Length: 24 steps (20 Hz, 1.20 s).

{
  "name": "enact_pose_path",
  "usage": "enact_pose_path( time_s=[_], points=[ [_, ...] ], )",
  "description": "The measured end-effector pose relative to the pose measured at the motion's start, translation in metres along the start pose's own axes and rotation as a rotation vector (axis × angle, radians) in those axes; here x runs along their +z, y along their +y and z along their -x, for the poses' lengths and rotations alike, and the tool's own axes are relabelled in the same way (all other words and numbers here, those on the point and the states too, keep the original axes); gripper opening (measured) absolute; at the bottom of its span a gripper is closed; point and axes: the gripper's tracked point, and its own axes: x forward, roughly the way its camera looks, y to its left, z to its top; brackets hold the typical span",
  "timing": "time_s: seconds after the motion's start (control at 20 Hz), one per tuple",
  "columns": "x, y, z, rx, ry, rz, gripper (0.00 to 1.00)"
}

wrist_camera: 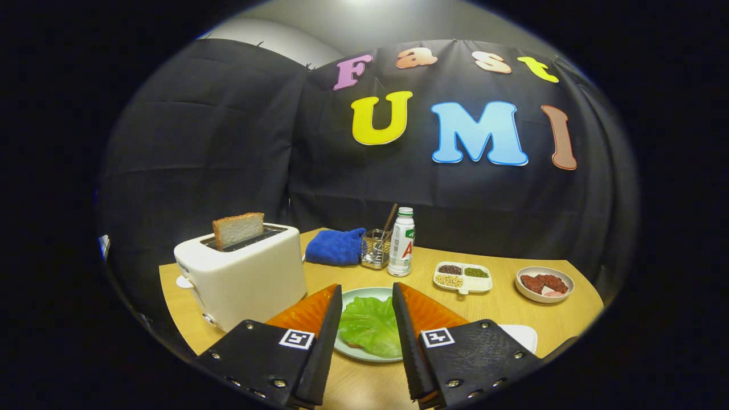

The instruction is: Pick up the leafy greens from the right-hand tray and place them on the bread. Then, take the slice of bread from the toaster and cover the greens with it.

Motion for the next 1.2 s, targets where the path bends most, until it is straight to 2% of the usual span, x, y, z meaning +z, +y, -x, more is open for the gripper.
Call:
enact_pose_path(
  time_s=[0.4, 1.0, 1.1, 1.2],
  points=[
    [0.031, 0.053, -0.001, 0.026, -0.041, -0.084, 0.54],
    [0.063, 0.169, -0.021, 0.096, -0.053, -0.041, 0.54],
    [0.057, 0.188, -0.031, 0.138, -0.036, -0.036, 0.54],
    [0.051, 0.196, -0.038, 0.142, -0.013, -0.037, 0.54]
  ],
)
